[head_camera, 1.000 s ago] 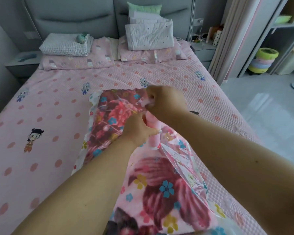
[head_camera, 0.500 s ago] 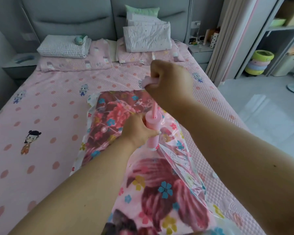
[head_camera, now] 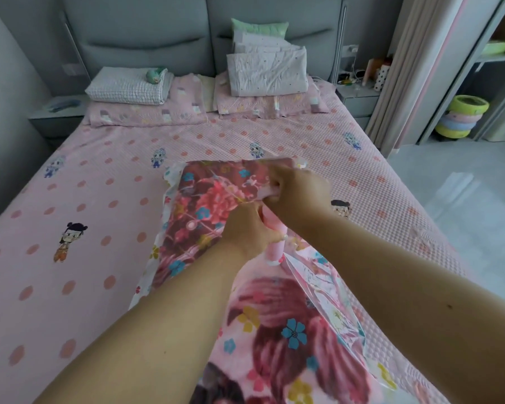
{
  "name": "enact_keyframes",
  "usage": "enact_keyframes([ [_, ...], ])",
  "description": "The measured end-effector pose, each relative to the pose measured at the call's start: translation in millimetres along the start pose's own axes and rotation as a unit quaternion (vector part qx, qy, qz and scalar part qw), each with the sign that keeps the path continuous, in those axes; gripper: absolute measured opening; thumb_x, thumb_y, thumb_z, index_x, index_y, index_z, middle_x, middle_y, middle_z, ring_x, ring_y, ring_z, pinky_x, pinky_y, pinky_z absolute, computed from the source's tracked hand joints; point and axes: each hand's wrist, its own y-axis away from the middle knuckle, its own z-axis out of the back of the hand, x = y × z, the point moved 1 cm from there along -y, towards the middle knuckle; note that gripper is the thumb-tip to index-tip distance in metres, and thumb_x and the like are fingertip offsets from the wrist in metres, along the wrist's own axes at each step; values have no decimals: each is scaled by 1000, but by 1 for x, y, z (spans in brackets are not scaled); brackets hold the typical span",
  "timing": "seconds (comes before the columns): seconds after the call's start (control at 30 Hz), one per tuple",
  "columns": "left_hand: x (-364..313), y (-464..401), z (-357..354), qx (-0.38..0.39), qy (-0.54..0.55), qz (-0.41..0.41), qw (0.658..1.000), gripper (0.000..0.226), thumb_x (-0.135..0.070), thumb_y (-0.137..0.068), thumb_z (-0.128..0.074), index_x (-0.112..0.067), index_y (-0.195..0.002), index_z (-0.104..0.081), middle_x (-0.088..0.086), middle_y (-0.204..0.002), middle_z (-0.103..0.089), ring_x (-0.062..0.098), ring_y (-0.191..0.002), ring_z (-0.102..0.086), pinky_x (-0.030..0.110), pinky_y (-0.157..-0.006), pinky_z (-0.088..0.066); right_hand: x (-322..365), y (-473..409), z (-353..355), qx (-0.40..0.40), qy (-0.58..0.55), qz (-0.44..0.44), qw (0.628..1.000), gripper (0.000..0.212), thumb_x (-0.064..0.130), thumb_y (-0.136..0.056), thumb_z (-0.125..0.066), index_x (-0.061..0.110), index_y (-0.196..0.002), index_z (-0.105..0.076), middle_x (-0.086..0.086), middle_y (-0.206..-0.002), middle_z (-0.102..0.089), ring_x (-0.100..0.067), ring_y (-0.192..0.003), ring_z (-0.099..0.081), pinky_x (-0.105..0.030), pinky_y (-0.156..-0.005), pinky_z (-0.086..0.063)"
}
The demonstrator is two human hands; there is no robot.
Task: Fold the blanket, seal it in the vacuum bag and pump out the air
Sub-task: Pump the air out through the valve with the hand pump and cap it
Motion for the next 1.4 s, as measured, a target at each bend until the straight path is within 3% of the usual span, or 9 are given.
enact_keyframes([
  [0.07,-1,0,0,-2,5,3,1000,37,-12,-59,-85,-23,-88,-66,-6,-80,-69,11,-78,-66,26,-71,-54,-2,-3,1,3,6,-17,1000,13,27,-84,-53,21,-75,-47,6,-59,-39,-21,-63,-44,-24,-51,-26],
  [0.23,0,-1,0,1,32,33,999,41,-13,-60,-87,-26,-94,-68,-15,-79,-64,5,-76,-63,23,-69,-51,15,-30,48,-234,-118,51,964,35,27,-69,-54,25,-53,-22,10,-45,-26,-8,-42,-25,-19,-46,-14],
  [0.47,1,0,-2,-3,-15,12,1000,34,-14,-58,-83,-24,-87,-67,-3,-80,-71,15,-78,-67,30,-73,-55,-6,2,-7,49,14,-25,998,17,24,-81,-54,21,-74,-39,7,-57,-35,-22,-64,-44,-23,-54,-27],
  [0.67,1,-2,1,0,13,32,999,35,-15,-60,-86,-33,-75,-60,-12,-78,-67,13,-81,-67,35,-77,-57,9,-23,23,-215,-97,59,970,24,20,-68,-55,21,-60,-32,8,-47,-26,-22,-44,-32,-17,-47,-14],
  [0.77,-2,-1,1,-1,-22,5,1000,31,-18,-58,-82,-29,-79,-62,-7,-75,-68,19,-80,-68,34,-73,-56,0,-1,-4,30,8,-7,1000,6,24,-80,-55,24,-81,-50,7,-59,-36,-24,-62,-46,-24,-53,-33],
  [0.83,-2,-2,0,3,-17,5,1000,34,-19,-58,-81,-26,-88,-65,-3,-80,-71,18,-81,-68,34,-75,-56,-8,-1,-7,70,3,-22,997,6,25,-81,-55,25,-81,-49,9,-58,-34,-20,-62,-44,-25,-54,-35],
  [1.03,2,-5,1,-4,16,40,999,40,-17,-59,-88,-24,-93,-69,-8,-86,-70,12,-82,-66,29,-76,-54,13,-32,38,-252,-109,60,960,26,26,-68,-55,22,-59,-32,12,-46,-23,-8,-39,-28,-16,-47,-12],
  [1.2,2,-5,-1,2,-17,21,1000,32,-19,-59,-86,-24,-83,-66,-3,-83,-72,14,-80,-68,34,-76,-56,-7,-7,-4,67,35,4,997,10,27,-84,-54,20,-91,-59,8,-62,-38,-23,-68,-53,-25,-54,-38],
  [1.4,3,-8,1,-6,24,53,998,42,-20,-57,-88,-32,-90,-65,-10,-84,-68,14,-84,-67,29,-75,-54,6,-40,31,-187,-92,67,976,37,35,-78,-62,21,-57,-35,7,-49,-37,-11,-44,-31,-21,-47,-20],
])
